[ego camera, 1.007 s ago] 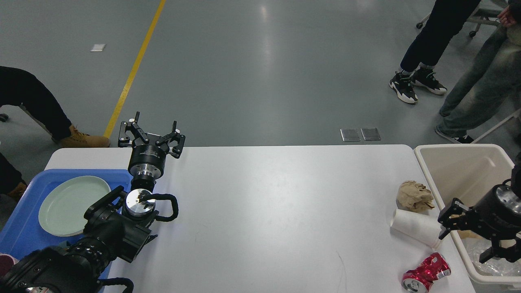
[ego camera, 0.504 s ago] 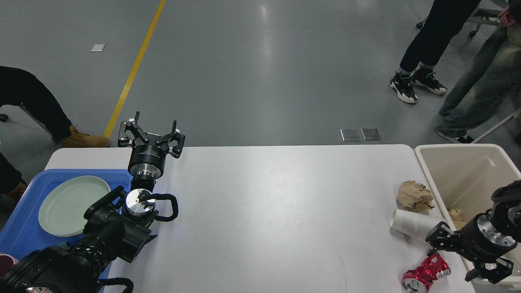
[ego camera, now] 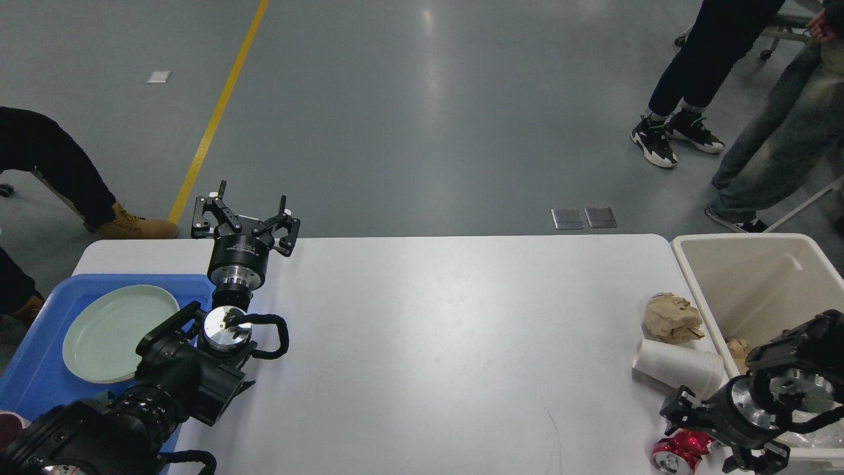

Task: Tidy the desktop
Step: 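Lower the right gripper onto the red crushed can, then grasp the red can and lift it upward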

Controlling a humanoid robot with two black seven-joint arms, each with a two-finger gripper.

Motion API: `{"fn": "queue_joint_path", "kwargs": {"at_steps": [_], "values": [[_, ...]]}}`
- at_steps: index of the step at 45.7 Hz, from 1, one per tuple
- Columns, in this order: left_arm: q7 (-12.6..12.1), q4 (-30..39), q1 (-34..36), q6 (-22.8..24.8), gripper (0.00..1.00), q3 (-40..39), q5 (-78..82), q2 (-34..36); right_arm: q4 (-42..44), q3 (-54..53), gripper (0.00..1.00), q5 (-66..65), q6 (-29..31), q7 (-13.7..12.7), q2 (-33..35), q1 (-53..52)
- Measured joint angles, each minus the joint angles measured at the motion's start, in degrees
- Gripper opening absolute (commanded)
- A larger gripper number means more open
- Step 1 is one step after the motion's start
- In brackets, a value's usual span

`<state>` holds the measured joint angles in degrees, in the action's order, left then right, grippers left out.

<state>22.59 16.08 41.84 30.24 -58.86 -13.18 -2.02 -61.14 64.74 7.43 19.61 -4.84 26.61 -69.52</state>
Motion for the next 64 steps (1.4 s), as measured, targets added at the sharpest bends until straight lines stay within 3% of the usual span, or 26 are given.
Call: {"fn": "queue_joint_path", "kwargs": {"at_steps": [4,26,31,36,41,64], "values": [[0.00,0.00,0.00,0.00,0.97,0.00,0.00,0.00,0.86,-0.42,1.00,-0.16,-0.56,0.00,-0.05,1.22],[0.00,0.00,0.00,0.03,0.97,-0.01,0.00,0.03,3.37,-2.82,1.00,-0.75,-0.63,0.10,-0.59,3.90],[0.00,0.00,0.00,0.04,0.97,0.00,0.00,0.02,3.75,-2.87,0.67,-0.75,-0.69,0.10,-1.47,4.36],[0.00,0.00,0.00,0.03,0.97,0.00,0.00,0.02,4.05,-2.87,0.23,-0.77,-0.63,0.08,-1.76,4.77],[0.00,0.00,0.00,0.03,0.97,0.01,0.00,0.00,4.05,-2.87,0.00,-0.89,0.00,0.02,-1.85,5.05],[0.00,0.00,0.00,0.00,0.97,0.02,0.00,0.01,3.04,-2.26,0.00,-2.88,5.77,-0.06,-1.05,2.21]]}}
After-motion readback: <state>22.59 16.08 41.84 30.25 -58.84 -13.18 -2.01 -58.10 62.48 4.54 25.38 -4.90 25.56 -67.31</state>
